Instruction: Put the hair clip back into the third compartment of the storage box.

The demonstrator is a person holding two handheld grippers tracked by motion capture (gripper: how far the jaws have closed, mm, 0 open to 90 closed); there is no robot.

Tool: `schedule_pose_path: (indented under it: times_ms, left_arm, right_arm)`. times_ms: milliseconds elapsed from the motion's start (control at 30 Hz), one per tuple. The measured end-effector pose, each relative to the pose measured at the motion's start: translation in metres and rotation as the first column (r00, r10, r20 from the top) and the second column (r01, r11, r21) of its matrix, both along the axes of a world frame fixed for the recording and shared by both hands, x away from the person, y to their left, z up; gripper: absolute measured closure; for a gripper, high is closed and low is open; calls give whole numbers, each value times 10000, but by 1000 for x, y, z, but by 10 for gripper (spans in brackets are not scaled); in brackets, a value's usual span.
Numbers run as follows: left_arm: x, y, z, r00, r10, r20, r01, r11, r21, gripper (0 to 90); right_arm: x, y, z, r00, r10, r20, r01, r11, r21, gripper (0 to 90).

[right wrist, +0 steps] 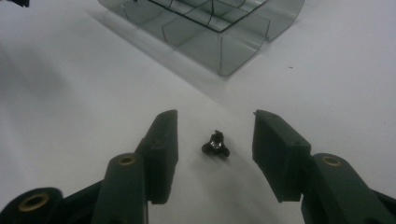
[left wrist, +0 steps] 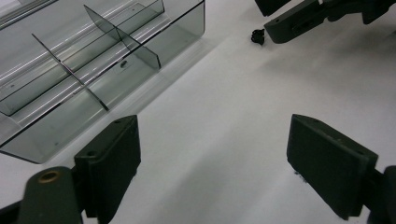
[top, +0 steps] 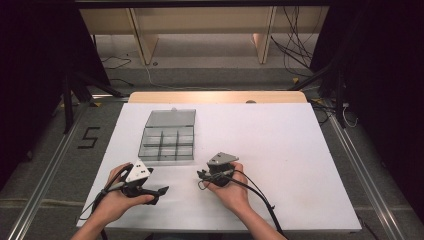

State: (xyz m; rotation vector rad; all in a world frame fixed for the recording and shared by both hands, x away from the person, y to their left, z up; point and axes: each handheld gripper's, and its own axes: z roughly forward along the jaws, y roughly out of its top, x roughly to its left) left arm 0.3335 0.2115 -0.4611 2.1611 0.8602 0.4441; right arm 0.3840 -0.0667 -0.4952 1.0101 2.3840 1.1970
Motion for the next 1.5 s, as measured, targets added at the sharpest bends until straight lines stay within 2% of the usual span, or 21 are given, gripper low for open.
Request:
schedule_pose_path:
  times_ms: [300,600,800,967,1500]
  left_arm:
    - [0,1,0,10000,75,-5,-75,10000,-54,172]
    - [1,1,0,10000,3,-38,-3,10000,-22,172]
    - [1,-1,-1,10000,14,-19,-14,10000,-18,172]
    - [1,-2,-1,9999,-101,-67,101,9999,34,172]
    - [0,-3,-3,9997,-183,-130,184,9998,62,172]
  right_arm:
    - [4,10,-5,9997,-2,-247,-13,9983,-577,563]
    - [6,11,-5,9996,-158,-243,139,9969,-772,622]
    - [6,13,-4,9998,-138,-168,119,9942,-1069,664]
    - [9,12,-4,9995,-247,-187,226,9945,-1024,752]
    - [10,12,-4,9988,-402,-265,378,9955,-868,775]
